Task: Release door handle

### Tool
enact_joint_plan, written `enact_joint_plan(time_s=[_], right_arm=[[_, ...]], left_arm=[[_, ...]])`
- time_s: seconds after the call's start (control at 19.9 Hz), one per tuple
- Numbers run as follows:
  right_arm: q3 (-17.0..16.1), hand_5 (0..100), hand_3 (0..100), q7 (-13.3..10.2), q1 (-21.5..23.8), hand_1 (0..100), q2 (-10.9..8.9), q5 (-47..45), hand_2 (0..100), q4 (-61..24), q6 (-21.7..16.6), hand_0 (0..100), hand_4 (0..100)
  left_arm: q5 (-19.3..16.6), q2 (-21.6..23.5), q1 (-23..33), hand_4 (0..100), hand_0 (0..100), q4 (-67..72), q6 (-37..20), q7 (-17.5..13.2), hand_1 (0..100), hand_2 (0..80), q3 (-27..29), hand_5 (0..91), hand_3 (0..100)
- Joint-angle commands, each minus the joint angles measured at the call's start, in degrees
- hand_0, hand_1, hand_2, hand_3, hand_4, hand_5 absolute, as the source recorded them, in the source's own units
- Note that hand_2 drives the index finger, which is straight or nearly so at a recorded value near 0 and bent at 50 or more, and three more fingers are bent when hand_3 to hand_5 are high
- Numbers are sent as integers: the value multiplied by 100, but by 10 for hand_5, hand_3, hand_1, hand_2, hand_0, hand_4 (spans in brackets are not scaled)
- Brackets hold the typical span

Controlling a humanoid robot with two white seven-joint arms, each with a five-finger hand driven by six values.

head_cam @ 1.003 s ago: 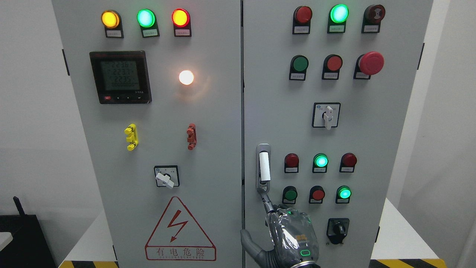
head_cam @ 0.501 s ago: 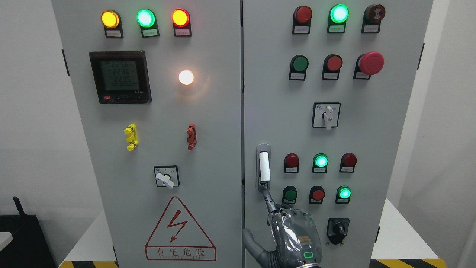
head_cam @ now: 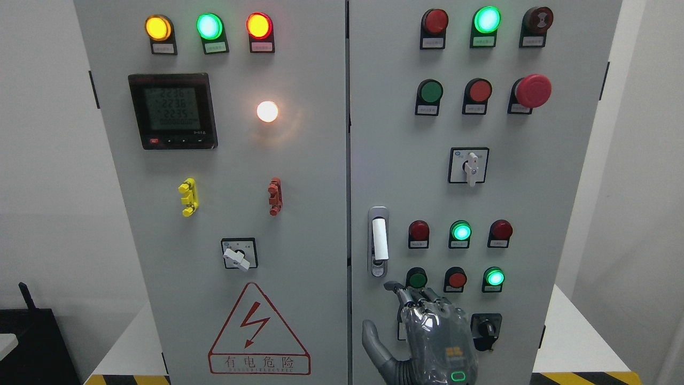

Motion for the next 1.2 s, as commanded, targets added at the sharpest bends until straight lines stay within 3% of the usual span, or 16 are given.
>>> enact_joint_plan(time_s=[0.0, 0.15, 0.3, 0.55, 0.7, 0.9, 1.05, 1.15], right_arm=[[-28, 753, 929, -9, -17, 258, 33, -16, 853, -57, 8, 435, 756], [-28, 855, 1000, 70, -131, 201, 24, -51, 956, -22, 16, 449, 858], [-28, 905, 1000, 430, -263, 170, 24, -51, 1000, -30, 16, 431, 909], [-28, 927, 1000, 536, -404, 169, 24, -43, 1000, -22, 183, 426, 925], [-28, 941, 1000, 799, -518, 164, 24, -34, 1000, -22, 289, 438, 925], [-37, 949, 1000, 817, -887, 160, 24, -16, 1000, 127, 341, 445, 927], [-28, 953, 1000, 1063, -1011, 166, 24, -16, 1000, 154, 552, 446, 928], [-28, 955, 1000, 1063, -1046, 172, 24, -8, 1000, 206, 553, 454, 927]], left_arm=[[0, 8, -149, 0, 120, -1, 3, 4, 389, 0, 97, 0, 0], [0, -1, -141, 0, 120, -1, 3, 4, 389, 0, 97, 0, 0], [0, -1, -149, 0, 120, -1, 3, 4, 389, 0, 97, 0, 0], [0, -1, -141, 0, 120, -1, 3, 4, 389, 0, 97, 0, 0], [0, -1, -149, 0, 120, -1, 3, 4, 389, 0, 97, 0, 0], [0, -1, -149, 0, 120, -1, 3, 4, 389, 0, 97, 0, 0], [0, -1, -149, 0, 120, -1, 3, 4, 389, 0, 97, 0, 0], [0, -1, -149, 0, 120, 0, 3, 4, 389, 0, 97, 0, 0]])
